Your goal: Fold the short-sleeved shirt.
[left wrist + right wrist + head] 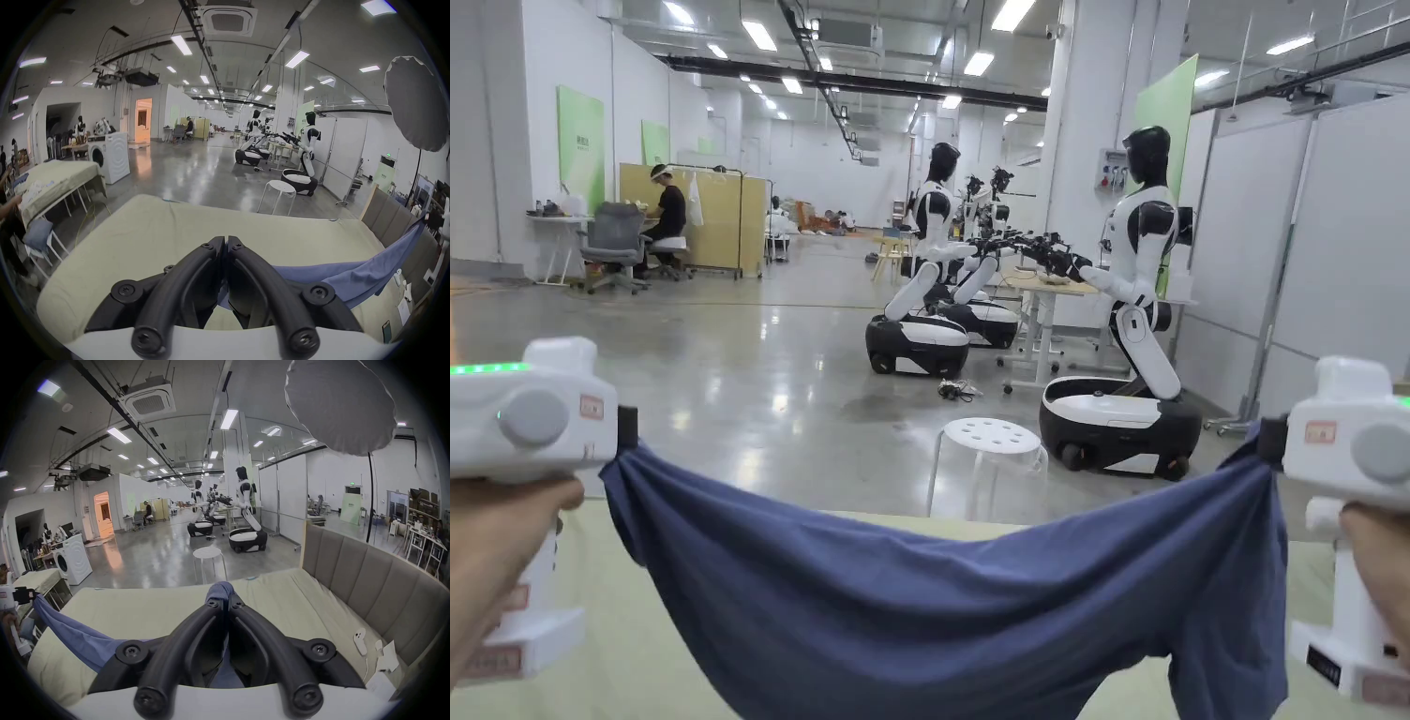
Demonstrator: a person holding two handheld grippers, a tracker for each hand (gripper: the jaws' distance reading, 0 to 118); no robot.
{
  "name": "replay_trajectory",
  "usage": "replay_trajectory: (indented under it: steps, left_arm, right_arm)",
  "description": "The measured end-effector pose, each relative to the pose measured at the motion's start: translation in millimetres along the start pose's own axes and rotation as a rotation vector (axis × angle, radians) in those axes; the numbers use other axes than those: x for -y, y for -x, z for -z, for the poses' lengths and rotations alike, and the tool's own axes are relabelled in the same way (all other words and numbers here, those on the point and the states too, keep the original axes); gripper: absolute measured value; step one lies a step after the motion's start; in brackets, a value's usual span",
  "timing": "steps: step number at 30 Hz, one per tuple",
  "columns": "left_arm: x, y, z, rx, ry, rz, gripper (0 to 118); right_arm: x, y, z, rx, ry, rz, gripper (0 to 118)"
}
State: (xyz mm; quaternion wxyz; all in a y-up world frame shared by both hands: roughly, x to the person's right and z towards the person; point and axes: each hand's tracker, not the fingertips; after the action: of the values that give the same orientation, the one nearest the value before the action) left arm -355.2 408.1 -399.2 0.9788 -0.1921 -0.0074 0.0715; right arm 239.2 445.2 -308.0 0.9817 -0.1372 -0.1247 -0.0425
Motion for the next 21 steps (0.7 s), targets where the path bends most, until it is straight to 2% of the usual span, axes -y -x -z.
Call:
replay_trajectory:
  steps: [3, 8, 13, 18, 21]
  left_arm:
    - [24.7, -0.5, -7.9, -0.008, -0.001, 0.010, 5]
    - [59.5, 2.9, -51.7, -0.016, 0.071, 0.131, 5]
    - [132.9, 14.8, -103.6, -0.016, 0.161, 0.205, 5]
    - [232.4, 42.7, -144.8, -0.008, 0.298, 0.115, 5]
    - [280.1, 60.1, -154.9, -0.022, 0.361, 0.037, 5]
  right_arm:
    - [25.3, -10.8, -3.4, -0.022, 0.029, 0.019, 3]
    - [61.0, -35.8, -37.4, -0.045, 0.098, -0.063, 3]
    - [133.0, -57.6, -90.3, -0.097, 0.221, -0.085, 3]
    - [239.2, -72.0, -129.0, -0.104, 0.373, -0.102, 3]
    - [296.3, -82.1, -134.6, -0.079, 0.471, -0.054, 3]
